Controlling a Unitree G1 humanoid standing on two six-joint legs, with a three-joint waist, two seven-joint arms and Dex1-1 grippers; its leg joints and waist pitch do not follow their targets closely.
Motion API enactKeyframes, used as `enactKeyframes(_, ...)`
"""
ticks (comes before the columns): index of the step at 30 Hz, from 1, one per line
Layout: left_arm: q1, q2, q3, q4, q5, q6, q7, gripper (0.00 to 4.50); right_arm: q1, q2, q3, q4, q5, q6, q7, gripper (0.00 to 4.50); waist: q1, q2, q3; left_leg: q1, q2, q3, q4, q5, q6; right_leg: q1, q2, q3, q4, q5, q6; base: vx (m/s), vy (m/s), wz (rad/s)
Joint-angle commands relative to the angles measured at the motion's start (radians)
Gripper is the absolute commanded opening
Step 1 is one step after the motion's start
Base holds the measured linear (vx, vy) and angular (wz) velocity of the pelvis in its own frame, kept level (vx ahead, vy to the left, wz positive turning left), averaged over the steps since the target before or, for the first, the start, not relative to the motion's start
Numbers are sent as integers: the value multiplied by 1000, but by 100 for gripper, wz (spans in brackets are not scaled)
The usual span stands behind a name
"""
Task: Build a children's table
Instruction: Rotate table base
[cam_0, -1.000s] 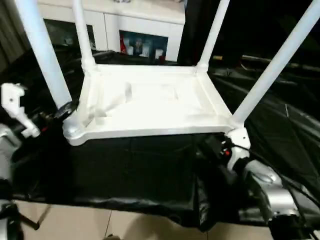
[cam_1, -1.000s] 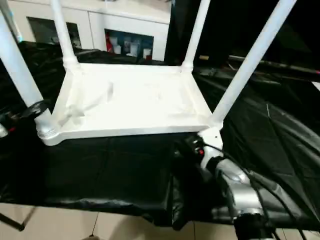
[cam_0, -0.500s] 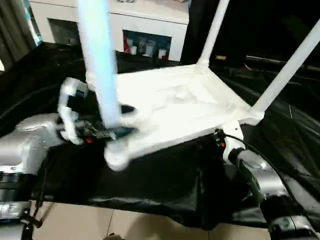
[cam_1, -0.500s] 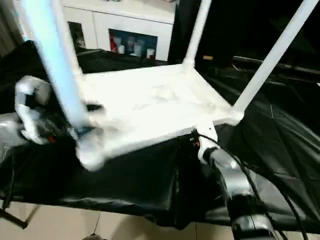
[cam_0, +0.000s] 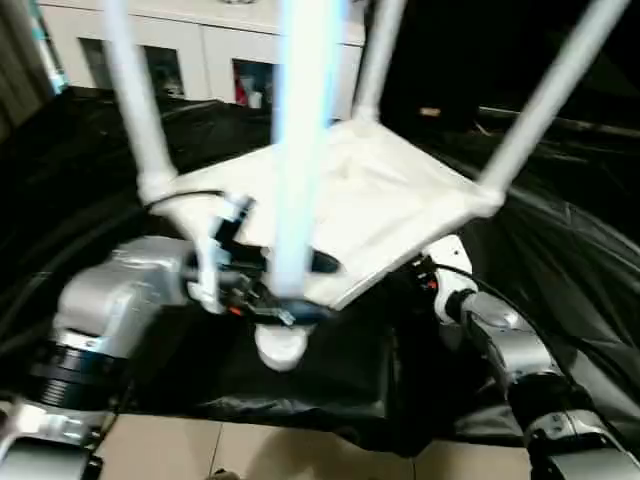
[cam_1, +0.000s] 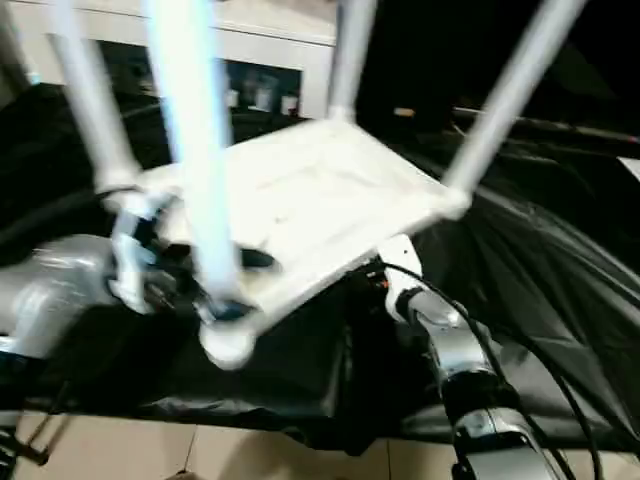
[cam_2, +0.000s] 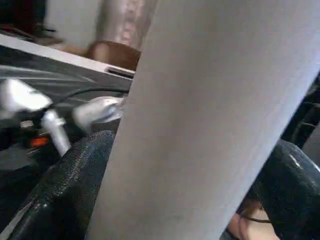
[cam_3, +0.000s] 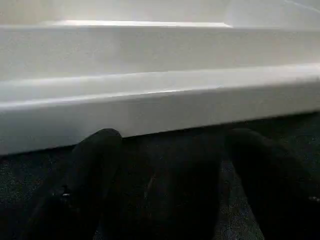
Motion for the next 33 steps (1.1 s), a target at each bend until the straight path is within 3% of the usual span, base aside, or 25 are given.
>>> enactKeyframes(1,-4,-33,-50,-32,1,8,-2,444,-40,30,34,-11,3,-38,39,386,5,14,-57,6,43,-23,-72,-197,-42,48,-72,56,-70,-159,-210,0,0,0)
enactKeyframes(4,-7,-41,-56,-32,4,6,0,444,-46,34,33,-5,0,-42,42,386,0,15,-57,5,42,-24,-72,-200,-37,48,-71,56,-71,-171,-210,0,0,0)
enactKeyframes(7,-37,-122,-75,34,83,-120,59,444,-72,46,37,27,-11,-58,39,386,-5,16,-56,7,44,-23,-70,-203,-29,44,-69,57,-75,-172,-214,0,0,0)
enactKeyframes(10,-53,-151,-78,75,121,-183,93,444,-84,49,31,44,-13,-66,40,386,-4,18,-57,8,45,-23,-70,-209,-27,45,-69,57,-75,-166,-213,0,0,0)
enactKeyframes(11,-59,-161,-77,86,126,-197,99,444,-84,51,32,42,-11,-69,55,386,-4,17,-59,5,44,-25,-69,-198,-25,50,-71,57,-71,-150,-214,0,0,0)
enactKeyframes(19,-96,-233,-84,160,185,-294,153,444,-92,82,48,69,-25,-91,56,386,-2,23,-64,2,44,-21,-63,-133,12,50,-69,56,-63,-37,-252,0,0,0)
enactKeyframes(21,-116,-250,-79,215,228,-358,189,444,-110,85,37,97,-37,-100,6,386,-3,23,-61,2,43,-23,-65,-159,2,50,-70,54,-66,-75,-251,0,0,0)
enactKeyframes(24,-138,-249,-78,285,291,-447,236,444,-116,81,2,102,-3,-94,19,386,-4,21,-59,3,44,-25,-66,-208,-8,49,-72,56,-74,-149,-222,0,0,0)
enactKeyframes(30,-160,-296,-71,356,336,-529,302,444,-90,55,19,71,-11,-117,91,386,3,23,-60,3,47,-23,-63,-189,8,47,-73,55,-73,-120,-235,0,0,0)
enactKeyframes(31,-175,-310,-67,385,356,-552,334,444,-85,39,5,64,-6,-124,83,386,4,28,-60,4,47,-24,-63,-189,9,47,-73,55,-71,-112,-238,0,0,0)
enactKeyframes(33,-185,-309,-67,407,374,-577,346,444,-78,18,-17,48,8,-122,85,386,6,23,-61,7,47,-23,-63,-200,12,45,-70,55,-73,-113,-236,0,0,0)
